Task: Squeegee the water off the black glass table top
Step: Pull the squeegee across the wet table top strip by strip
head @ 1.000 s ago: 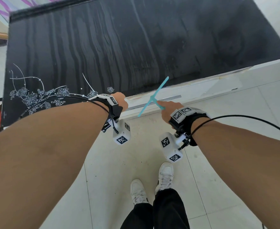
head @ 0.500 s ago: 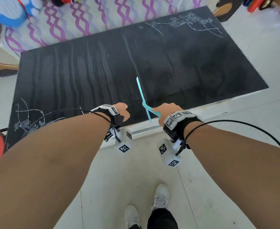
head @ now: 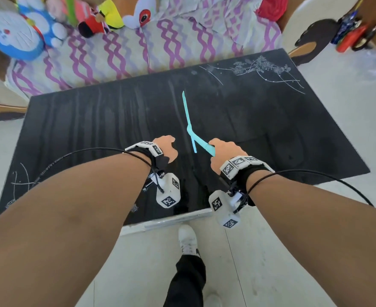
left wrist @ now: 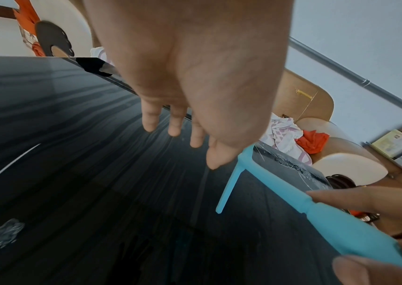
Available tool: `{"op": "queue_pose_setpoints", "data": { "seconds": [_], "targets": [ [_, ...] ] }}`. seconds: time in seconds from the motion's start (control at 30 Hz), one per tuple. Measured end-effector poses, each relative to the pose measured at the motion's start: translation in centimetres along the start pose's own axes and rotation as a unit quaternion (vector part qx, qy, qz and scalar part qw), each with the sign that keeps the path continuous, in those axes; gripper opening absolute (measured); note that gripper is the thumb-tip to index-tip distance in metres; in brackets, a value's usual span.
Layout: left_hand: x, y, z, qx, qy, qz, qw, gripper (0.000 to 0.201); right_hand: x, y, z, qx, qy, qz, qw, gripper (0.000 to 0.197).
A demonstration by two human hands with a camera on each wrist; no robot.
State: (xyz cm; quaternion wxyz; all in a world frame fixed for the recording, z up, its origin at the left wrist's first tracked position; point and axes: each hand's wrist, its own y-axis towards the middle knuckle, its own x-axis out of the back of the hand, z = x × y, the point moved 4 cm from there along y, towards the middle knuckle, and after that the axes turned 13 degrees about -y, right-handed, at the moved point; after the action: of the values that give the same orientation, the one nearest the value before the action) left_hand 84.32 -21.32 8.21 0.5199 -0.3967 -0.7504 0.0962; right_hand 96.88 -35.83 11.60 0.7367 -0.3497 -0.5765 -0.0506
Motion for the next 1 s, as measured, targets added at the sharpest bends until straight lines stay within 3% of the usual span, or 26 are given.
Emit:
{"op": "queue_pose_setpoints", "data": {
  "seconds": [0.1, 0.47, 0.6, 0.77, 0.9, 1.0],
  "targets": [
    [1.6, 4.3, -0.2, -0.007, -0.019, -0.017, 1.0, 0.056, 0.3, 5.3, 0.3, -0.027, 0.017, -0.011, 0.999, 0.025],
    [5.2, 19.7, 0.1, -0.031, -0.095, -0.047, 0.994, 0.064, -1.2, 23.1, 2.2, -0.055, 0.177, -0.041, 0.982, 0.027],
    [5.2, 24.0, 1.4, -0.036, -0.088, -0.059, 0.994, 0.059, -2.5, 27.4, 2.5, -0.073, 0.334, -0.024, 0.939, 0.021],
    [4.7, 31.0, 3.4, -0.02, -0.102, -0.095, 0.99, 0.056, -4.5, 35.1, 3.8, -0.057, 0.409, -0.025, 0.91, 0.027],
    [5.0, 35.8, 5.2, -0.016, -0.086, -0.141, 0.986, 0.051, -5.4, 39.7, 5.1, -0.073, 0.513, 0.045, 0.854, 0.032],
    [5.5, 39.1, 7.0, 0.013, -0.056, -0.146, 0.988, 0.06, -5.3, 42.9, 6.4, -0.077, 0.566, 0.085, 0.816, 0.034]
  ]
}}
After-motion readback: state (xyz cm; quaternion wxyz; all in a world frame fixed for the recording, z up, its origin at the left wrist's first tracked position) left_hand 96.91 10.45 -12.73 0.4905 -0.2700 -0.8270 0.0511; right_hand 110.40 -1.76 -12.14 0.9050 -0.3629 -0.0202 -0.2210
